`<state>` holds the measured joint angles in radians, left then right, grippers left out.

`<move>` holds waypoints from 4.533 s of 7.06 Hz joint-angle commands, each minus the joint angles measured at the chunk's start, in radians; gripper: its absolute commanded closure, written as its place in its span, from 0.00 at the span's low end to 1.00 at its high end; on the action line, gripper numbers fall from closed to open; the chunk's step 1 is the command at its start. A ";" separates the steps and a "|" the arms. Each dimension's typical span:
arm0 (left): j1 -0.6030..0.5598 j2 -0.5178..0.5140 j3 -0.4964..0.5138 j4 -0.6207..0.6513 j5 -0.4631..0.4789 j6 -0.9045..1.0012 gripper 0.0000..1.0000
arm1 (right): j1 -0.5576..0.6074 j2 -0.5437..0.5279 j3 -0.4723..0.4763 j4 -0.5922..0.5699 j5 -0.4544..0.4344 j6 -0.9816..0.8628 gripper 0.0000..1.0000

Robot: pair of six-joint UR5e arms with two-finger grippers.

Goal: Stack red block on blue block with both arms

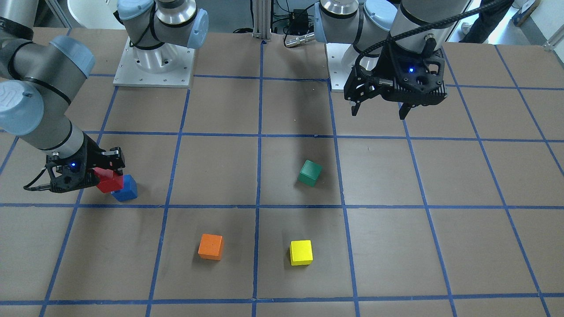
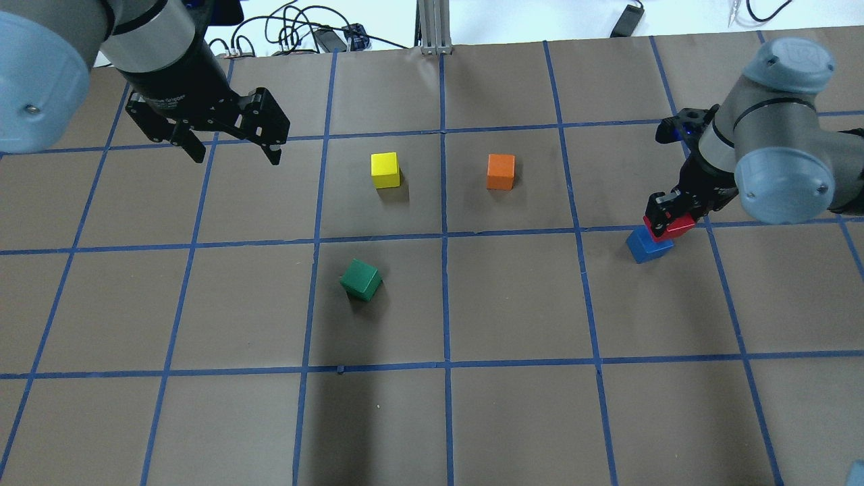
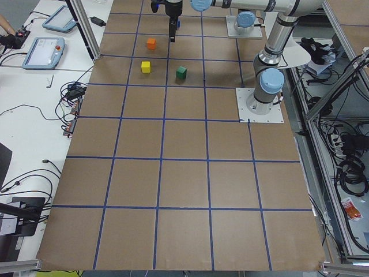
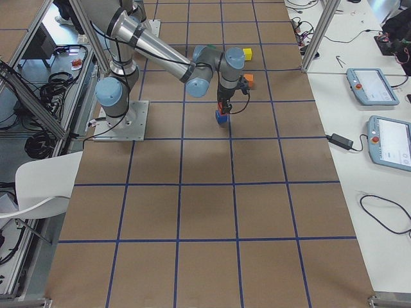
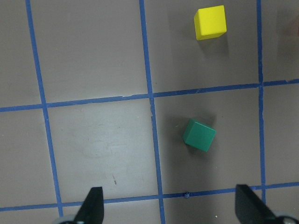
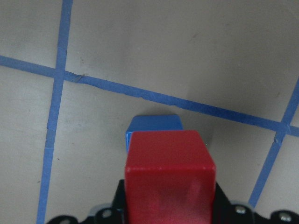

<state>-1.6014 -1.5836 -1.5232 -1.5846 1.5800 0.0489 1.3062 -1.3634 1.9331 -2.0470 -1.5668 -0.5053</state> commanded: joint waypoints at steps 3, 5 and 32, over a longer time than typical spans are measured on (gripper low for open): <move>0.000 0.001 0.000 0.000 0.000 0.000 0.00 | 0.002 0.004 0.004 -0.007 0.010 0.007 1.00; 0.000 -0.001 0.000 0.000 0.000 0.000 0.00 | 0.002 0.016 0.004 -0.007 0.010 0.007 0.98; 0.000 0.001 0.002 0.000 -0.002 0.000 0.00 | 0.283 -0.169 -0.368 0.515 -0.004 0.490 0.00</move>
<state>-1.6015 -1.5820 -1.5218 -1.5846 1.5786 0.0498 1.5893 -1.5316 1.5634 -1.5319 -1.5720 -0.0142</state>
